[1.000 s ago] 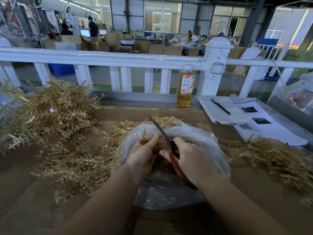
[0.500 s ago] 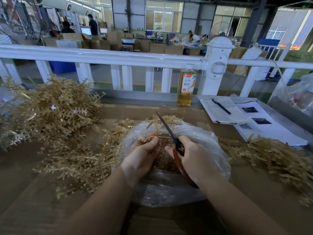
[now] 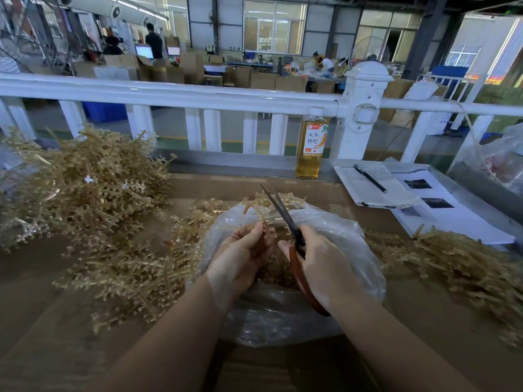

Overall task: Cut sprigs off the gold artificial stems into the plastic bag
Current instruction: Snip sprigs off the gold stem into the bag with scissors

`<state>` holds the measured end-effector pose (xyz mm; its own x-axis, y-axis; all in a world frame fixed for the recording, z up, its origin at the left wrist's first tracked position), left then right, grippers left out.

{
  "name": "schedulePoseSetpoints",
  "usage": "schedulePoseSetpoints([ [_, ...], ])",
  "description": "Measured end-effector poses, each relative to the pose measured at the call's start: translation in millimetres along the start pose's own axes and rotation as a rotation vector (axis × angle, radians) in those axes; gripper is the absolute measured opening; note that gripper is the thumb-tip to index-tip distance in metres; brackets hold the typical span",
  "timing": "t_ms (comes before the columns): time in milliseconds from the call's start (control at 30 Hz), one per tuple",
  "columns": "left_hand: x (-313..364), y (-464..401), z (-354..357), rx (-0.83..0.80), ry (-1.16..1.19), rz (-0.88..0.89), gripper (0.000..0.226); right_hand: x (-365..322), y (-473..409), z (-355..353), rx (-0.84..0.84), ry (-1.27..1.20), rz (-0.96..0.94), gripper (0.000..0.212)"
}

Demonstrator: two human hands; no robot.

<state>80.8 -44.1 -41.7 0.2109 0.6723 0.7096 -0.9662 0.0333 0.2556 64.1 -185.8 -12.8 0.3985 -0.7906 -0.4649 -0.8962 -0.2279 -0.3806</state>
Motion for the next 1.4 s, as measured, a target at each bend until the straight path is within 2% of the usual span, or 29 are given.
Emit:
schedulePoseSetpoints([
  [100,0,3,-1,-0.024,-0.040,-0.037,0.014,2,-2,1,-0.002,0.026,0.010,0.027],
  [200,0,3,0,0.030,0.003,-0.029,0.016,3,0,2,-0.026,0.042,0.007,0.025],
  [367,-3,-4,0,0.156,0.119,0.021,0.011,3,8,2,-0.023,0.037,-0.046,0.034],
  [533,-2,-5,-1,0.154,0.167,0.051,0.018,7,12,4,-0.080,0.045,-0.064,0.037],
  [733,-4,-8,-3,0.238,0.176,0.064,0.029,10,10,5,-0.131,0.065,-0.062,0.041],
  [833,-4,-8,-3,0.274,0.170,0.103,0.024,11,10,5,-0.159,0.077,-0.072,0.040],
  [1033,-3,-5,-1,0.260,0.135,0.168,0.026,12,11,6,-0.208,0.083,-0.077,0.041],
  [1167,-3,-1,3,0.226,0.037,0.192,0.024,12,9,4,-0.212,0.049,-0.086,0.035],
  [1400,-3,1,4,0.192,0.007,0.205,0.021,13,5,1,-0.233,0.008,-0.099,0.031],
])
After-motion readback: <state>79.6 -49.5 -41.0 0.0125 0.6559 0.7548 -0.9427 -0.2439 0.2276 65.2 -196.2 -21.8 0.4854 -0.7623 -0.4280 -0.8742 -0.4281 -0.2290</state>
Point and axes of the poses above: each hand's wrist, its own y-axis away from the middle knuckle, its own z-axis out of the palm, x = y × z, the point moved 3 cm from there along -y, towards the middle knuckle, and after that the axes turned 3 degrees about -z, right-handed, at the moved point
